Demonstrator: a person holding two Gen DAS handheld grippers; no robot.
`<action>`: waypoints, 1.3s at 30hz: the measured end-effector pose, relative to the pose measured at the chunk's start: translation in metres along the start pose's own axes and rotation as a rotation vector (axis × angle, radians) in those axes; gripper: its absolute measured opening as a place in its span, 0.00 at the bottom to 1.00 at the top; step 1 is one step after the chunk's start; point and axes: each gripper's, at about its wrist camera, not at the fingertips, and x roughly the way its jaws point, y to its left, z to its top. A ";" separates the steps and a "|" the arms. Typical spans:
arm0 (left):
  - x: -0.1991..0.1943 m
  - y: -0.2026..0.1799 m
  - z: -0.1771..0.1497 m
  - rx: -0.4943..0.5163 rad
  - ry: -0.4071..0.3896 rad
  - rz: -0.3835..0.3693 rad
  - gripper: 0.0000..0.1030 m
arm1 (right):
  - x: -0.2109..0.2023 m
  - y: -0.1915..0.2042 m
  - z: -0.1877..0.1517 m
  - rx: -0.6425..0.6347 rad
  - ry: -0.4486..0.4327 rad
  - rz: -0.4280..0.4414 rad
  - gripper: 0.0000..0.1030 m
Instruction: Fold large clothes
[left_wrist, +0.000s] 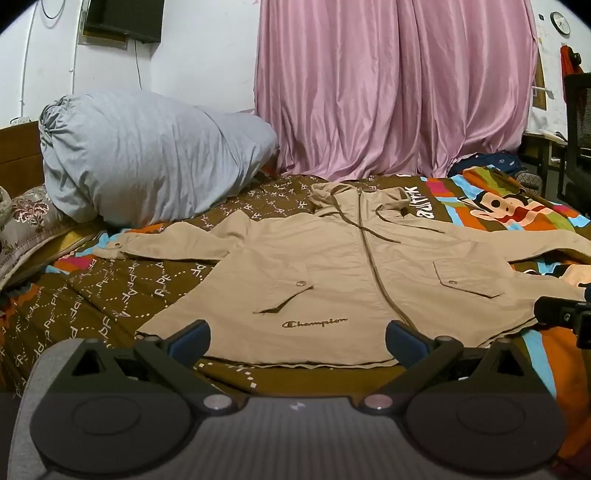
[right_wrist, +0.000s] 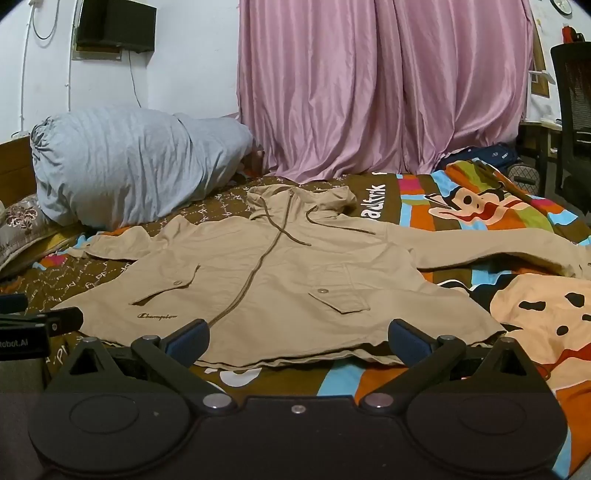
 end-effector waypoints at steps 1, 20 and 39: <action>0.000 0.000 0.000 0.001 0.004 0.000 1.00 | 0.000 0.000 0.000 0.000 0.000 0.000 0.99; 0.000 0.000 0.000 0.002 -0.001 0.001 1.00 | -0.001 -0.001 -0.001 0.006 -0.003 0.014 0.99; 0.000 0.000 0.000 0.001 0.001 0.000 1.00 | -0.001 -0.002 -0.001 0.012 0.000 0.014 0.99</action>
